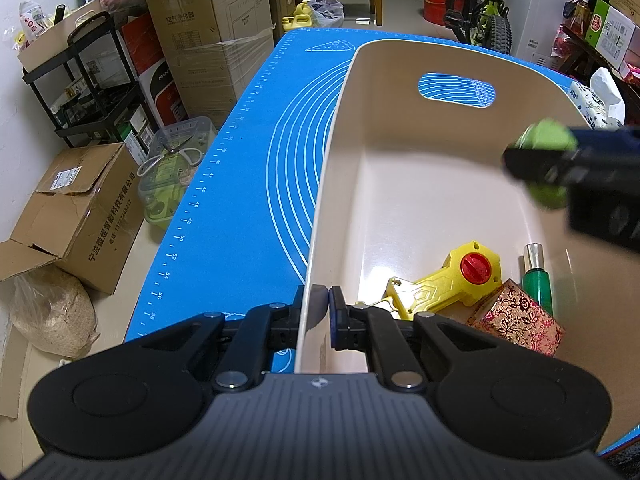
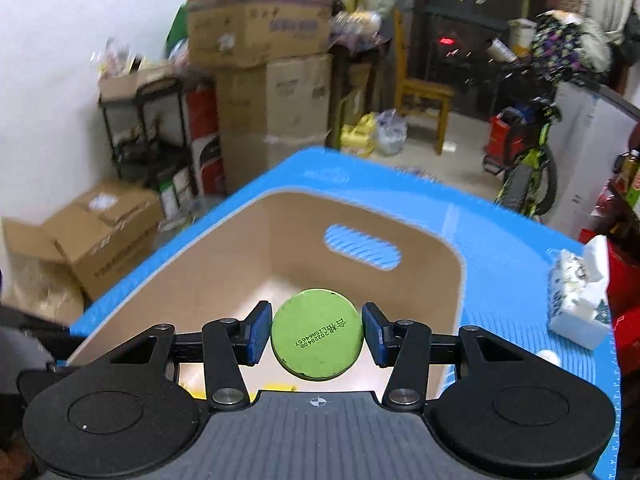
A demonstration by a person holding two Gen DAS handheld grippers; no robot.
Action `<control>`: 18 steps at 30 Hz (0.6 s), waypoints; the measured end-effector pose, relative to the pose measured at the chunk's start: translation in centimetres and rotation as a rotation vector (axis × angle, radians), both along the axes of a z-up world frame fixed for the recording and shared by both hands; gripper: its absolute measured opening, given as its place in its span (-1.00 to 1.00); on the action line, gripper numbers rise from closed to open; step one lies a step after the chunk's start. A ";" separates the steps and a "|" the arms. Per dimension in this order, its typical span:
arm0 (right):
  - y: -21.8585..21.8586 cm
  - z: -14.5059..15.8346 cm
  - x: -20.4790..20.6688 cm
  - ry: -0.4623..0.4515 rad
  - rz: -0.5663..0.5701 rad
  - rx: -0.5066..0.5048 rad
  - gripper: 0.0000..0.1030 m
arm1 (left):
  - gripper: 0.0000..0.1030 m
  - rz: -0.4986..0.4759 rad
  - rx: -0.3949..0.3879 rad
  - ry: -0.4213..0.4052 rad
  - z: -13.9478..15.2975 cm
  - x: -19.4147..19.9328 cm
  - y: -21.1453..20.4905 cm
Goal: Organize rigid objects
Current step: 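Carry the green round tin into the bin and open the right tool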
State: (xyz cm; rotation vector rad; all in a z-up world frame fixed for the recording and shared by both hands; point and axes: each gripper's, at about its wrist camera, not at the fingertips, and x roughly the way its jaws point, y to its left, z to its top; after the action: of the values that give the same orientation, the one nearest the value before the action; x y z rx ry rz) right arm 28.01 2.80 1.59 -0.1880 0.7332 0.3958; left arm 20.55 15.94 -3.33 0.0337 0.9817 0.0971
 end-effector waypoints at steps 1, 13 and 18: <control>0.4 -0.4 0.1 0.021 0.012 -0.017 0.05 | -0.77 0.000 0.000 0.000 0.0 0.0 0.0; 2.9 -4.4 0.5 0.196 0.086 -0.162 0.07 | -0.78 0.000 0.000 0.000 0.0 0.0 0.0; 2.3 -3.8 0.0 0.174 0.074 -0.130 0.29 | -0.78 0.000 0.001 0.000 0.0 0.0 0.0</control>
State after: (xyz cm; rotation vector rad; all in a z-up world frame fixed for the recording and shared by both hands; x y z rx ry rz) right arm 28.04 5.07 -2.17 -0.3067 0.9262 0.4392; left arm 20.55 15.91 -3.32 0.0351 0.9818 0.0974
